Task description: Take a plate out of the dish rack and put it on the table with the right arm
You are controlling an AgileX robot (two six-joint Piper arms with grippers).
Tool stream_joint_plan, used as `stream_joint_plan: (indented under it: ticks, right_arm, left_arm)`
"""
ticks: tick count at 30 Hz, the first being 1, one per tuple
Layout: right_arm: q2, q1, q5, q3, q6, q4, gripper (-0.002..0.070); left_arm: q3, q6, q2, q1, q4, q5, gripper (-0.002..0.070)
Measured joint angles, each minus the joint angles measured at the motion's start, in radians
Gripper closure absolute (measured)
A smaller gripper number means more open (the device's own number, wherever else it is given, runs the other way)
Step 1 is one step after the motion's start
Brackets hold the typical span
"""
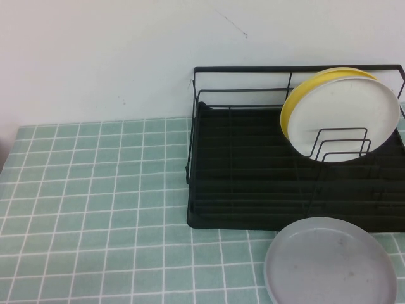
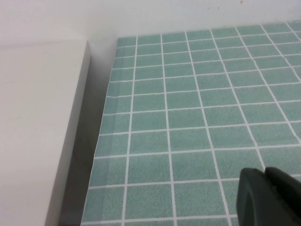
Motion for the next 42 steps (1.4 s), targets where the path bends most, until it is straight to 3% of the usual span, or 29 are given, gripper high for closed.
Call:
stream_joint_plan:
  ticks: [11,17,22,28,30,42]
  right_arm:
    - [0.678,0.000,0.032,-0.453,-0.471,-0.008,0.0678]
    - [0.929,0.000,0.087,-0.698,-0.681,-0.009,0.0674]
    - [1.093,0.000,0.131,-0.861,-0.826,-0.009,0.0610]
    - [1.264,0.000,0.222,-1.019,-0.951,-0.011,0.0437]
    - [1.308,0.000,0.230,-1.058,-1.002,-0.014,0.0409]
    - [1.464,0.000,0.162,-1.149,-1.215,-0.027,0.0388]
  left_arm:
    - [0.000,-0.002,0.000,0.000,0.000,0.000,0.0678]
    - [0.000,-0.002,0.000,0.000,0.000,0.000,0.0678]
    - [0.000,-0.002,0.000,0.000,0.000,0.000,0.0678]
    - [0.000,-0.002,0.000,0.000,0.000,0.000,0.0678]
    - [0.000,-0.002,0.000,0.000,0.000,0.000,0.0678]
    - [0.000,0.000,0.000,0.000,0.000,0.000,0.0678]
